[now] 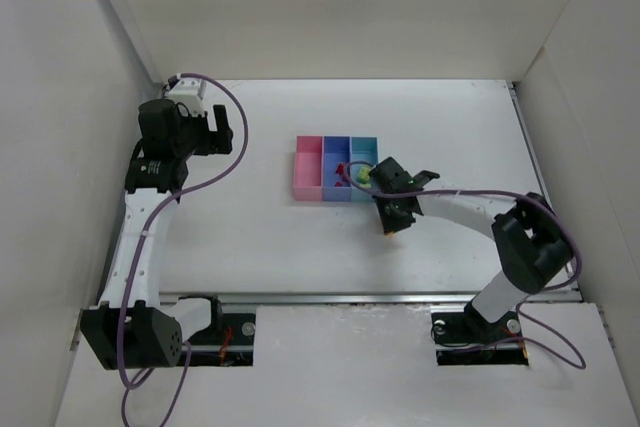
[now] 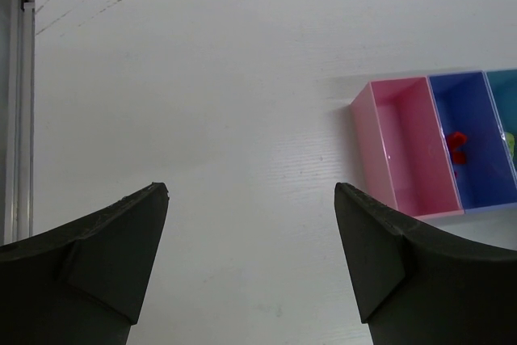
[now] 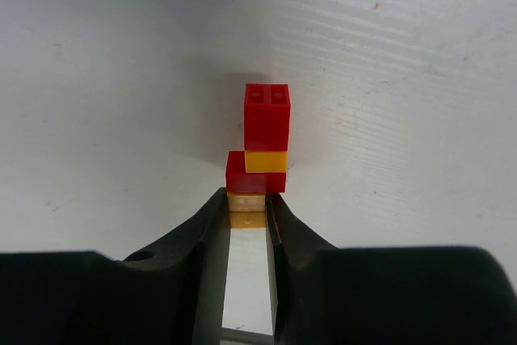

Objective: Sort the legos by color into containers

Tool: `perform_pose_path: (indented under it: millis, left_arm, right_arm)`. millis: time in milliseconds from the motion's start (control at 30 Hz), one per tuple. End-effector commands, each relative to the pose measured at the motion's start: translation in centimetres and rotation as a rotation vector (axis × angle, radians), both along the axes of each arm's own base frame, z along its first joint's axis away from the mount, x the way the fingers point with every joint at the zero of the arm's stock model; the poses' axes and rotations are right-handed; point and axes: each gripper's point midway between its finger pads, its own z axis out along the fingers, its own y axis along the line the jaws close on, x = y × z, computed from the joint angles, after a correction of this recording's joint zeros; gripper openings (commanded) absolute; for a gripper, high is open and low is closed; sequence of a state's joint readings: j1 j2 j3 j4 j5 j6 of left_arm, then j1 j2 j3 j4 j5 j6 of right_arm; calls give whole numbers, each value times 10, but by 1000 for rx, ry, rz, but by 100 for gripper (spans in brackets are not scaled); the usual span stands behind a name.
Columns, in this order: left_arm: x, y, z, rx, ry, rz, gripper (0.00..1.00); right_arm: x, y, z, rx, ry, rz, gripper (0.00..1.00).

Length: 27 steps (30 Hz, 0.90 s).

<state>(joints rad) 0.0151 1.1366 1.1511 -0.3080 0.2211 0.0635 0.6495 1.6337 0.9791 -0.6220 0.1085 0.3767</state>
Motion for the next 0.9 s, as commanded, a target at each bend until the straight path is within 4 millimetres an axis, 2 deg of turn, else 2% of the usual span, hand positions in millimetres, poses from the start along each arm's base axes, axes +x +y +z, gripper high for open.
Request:
perform_pose_path:
  millis: [0, 100, 133, 200, 233, 267, 333, 400, 467, 533, 567, 600, 633, 700, 800, 833, 867]
  left_arm:
    - [-2, -11, 29, -7, -78, -78, 82]
    - [-7, -35, 33, -49, -54, -229, 85]
    - [-14, -51, 44, -68, -54, -313, 85]
    - [-18, -72, 49, -65, -33, -411, 85]
    - [-17, -89, 59, -61, -33, -482, 85]
    - [-29, -104, 56, -54, 0, -594, 85]
    - [-44, -133, 62, -26, -6, -750, 85]
    - [-53, -149, 74, 47, -70, -859, 85]
    - [-69, -169, 81, 113, -141, -967, 86]
    - [-76, -181, 85, 177, -190, -1033, 89]
    - [-75, -189, 79, 217, -186, -1077, 89]
    - [-89, -201, 85, 221, -171, -1137, 91]
    - [-92, -208, 84, 216, -147, -1164, 91]
    - [-105, -234, 79, 169, -59, -1251, 91]
    - [-115, -258, 77, 87, -15, -1327, 89]
    - [-114, -269, 89, 6, -30, -1318, 89]
    - [-109, -274, 91, -30, -32, -1295, 88]
  right_arm:
    - [18, 11, 52, 81, -165, 51, 11]
    - [23, 17, 93, 136, -268, 99, 11]
    - [19, 20, 113, 170, -322, 152, 9]
    - [18, 30, 143, 236, -395, 220, 8]
    - [16, 31, 161, 266, -452, 259, 8]
    - [17, 35, 175, 296, -488, 285, 6]
    - [14, 44, 200, 353, -532, 345, 6]
    - [7, 50, 216, 388, -542, 415, 6]
    - [6, 57, 244, 429, -588, 467, 6]
    - [0, 63, 253, 463, -570, 497, 6]
    - [0, 66, 268, 487, -595, 507, 6]
    - [2, 68, 270, 489, -598, 507, 6]
    - [-1, 71, 274, 512, -596, 525, 6]
    - [-4, 74, 279, 531, -596, 539, 6]
    - [-4, 76, 288, 554, -627, 548, 6]
    - [-5, 80, 290, 566, -629, 550, 6]
    - [-4, 78, 286, 556, -624, 544, 6]
